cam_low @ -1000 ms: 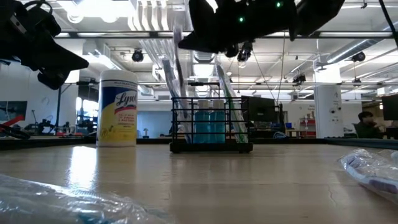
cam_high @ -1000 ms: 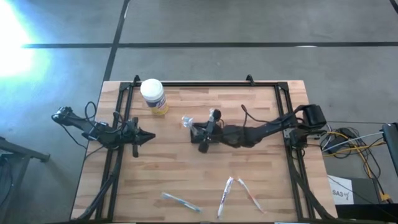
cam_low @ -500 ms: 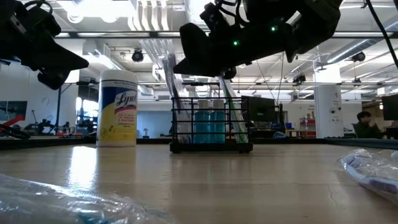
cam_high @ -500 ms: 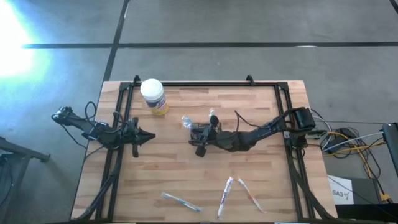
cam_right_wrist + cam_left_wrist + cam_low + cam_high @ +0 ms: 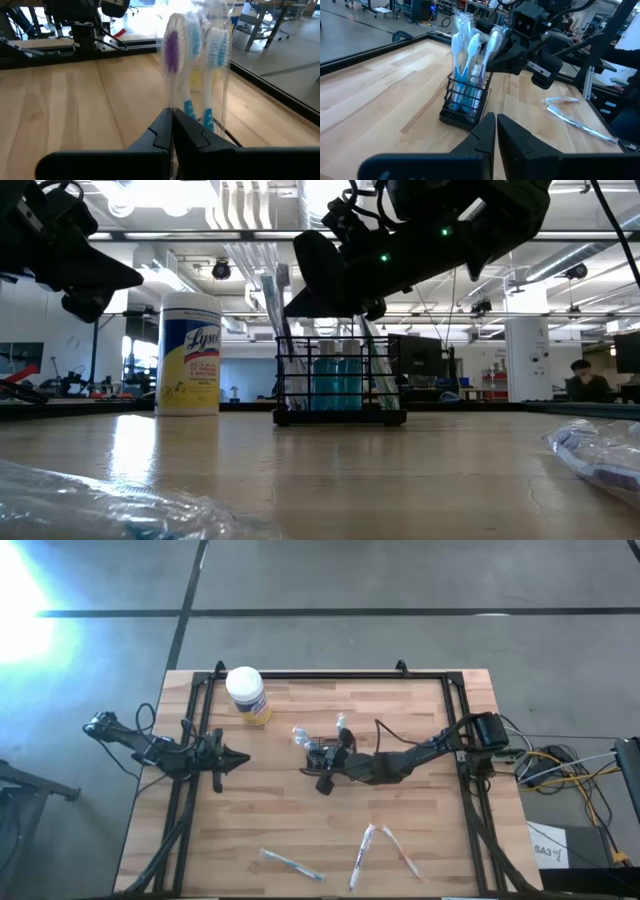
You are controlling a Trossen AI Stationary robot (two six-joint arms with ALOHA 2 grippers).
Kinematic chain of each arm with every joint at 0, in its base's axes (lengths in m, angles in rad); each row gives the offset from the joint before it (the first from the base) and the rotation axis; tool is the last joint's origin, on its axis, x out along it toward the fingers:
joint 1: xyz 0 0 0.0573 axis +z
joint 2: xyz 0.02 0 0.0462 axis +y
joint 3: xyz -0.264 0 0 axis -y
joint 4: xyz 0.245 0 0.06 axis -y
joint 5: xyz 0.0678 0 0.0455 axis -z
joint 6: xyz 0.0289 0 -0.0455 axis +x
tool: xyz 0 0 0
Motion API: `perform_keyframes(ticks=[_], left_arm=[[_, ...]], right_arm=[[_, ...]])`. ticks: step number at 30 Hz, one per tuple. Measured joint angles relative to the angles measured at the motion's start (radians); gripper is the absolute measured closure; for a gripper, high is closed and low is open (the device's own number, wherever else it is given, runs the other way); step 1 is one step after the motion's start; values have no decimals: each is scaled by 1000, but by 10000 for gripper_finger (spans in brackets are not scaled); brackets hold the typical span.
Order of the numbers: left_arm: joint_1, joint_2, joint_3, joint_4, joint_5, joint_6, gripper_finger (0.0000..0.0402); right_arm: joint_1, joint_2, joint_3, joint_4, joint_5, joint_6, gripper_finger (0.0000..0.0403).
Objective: Pick & Place toothbrushing station
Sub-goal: Put the left purple toothbrush into the black mesh organizer
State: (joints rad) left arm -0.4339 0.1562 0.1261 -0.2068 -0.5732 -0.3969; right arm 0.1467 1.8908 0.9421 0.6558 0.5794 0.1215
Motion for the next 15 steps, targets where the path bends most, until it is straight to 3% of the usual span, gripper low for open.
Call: perform_keyframes(ticks=[15], left_arm=[[0,0,0,15,0,1,380]], right_arm=[[1,-53,0,-22,-45,29,394]])
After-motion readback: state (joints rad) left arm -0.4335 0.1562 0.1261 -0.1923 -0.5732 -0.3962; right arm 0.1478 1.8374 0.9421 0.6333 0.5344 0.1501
